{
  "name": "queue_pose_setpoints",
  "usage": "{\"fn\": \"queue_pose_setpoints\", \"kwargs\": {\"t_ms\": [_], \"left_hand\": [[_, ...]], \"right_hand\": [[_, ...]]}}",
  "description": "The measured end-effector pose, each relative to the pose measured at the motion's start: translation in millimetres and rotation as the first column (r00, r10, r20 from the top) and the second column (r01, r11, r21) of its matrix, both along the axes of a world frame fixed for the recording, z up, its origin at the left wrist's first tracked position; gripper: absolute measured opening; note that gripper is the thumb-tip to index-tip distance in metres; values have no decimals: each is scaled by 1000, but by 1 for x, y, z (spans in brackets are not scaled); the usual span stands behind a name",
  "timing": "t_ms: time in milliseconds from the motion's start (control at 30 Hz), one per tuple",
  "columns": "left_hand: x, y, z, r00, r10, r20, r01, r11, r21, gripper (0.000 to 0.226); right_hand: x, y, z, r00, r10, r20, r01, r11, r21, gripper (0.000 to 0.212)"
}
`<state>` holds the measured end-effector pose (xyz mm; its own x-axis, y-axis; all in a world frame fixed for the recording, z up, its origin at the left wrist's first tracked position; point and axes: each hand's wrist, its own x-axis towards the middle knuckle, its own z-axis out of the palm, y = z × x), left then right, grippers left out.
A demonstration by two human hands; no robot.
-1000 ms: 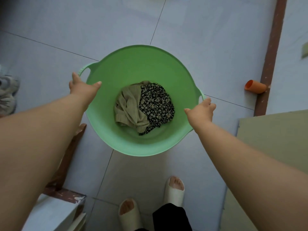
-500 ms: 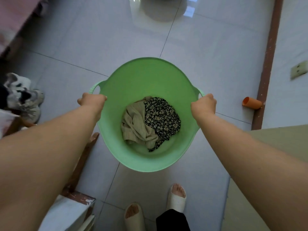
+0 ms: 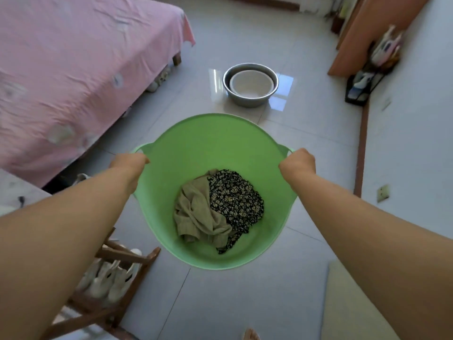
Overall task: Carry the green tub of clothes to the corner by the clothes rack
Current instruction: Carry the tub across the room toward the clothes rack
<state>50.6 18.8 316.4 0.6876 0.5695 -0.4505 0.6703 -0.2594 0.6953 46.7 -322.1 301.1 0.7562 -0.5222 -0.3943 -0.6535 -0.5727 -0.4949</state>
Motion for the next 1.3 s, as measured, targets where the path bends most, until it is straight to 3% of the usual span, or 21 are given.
{"fn": "queue_pose_setpoints", "kwargs": {"t_ms": [133, 200, 300, 367, 567, 867, 967, 1167, 1300], "left_hand": [[2, 4, 96, 995, 16, 99, -9, 997, -74, 46], [3, 1, 137, 992, 2, 128, 11, 995, -103, 25], [8, 0, 191, 980, 22, 200, 3, 992, -124, 32], [18, 3, 208, 968, 31, 249, 3, 990, -138, 9], [77, 41, 235, 967, 14, 254, 33, 983, -182, 49], [238, 107, 268, 983, -99, 156, 128, 973, -192, 55], [288, 116, 278, 977, -126, 170, 148, 981, -127, 60], [386, 126, 288, 965, -108, 237, 138, 984, -115, 63], [459, 127, 290, 958, -89, 272, 126, 985, -120, 61]], "right_hand": [[16, -4, 91, 990, 52, 131, -55, 998, 18, 41], [25, -3, 131, 977, 71, 202, -77, 997, 24, 46], [39, 5, 185, 945, 96, 313, -113, 993, 35, 61], [49, 9, 205, 927, 108, 360, -131, 991, 38, 62], [114, 37, 244, 886, 191, 422, -203, 979, -16, 58], [278, 97, 272, 934, 213, 286, -178, 974, -142, 5], [328, 107, 272, 939, 211, 270, -178, 974, -141, 17], [430, 122, 273, 914, 239, 327, -230, 971, -67, 17], [512, 121, 276, 877, 270, 397, -281, 959, -31, 34]]}}
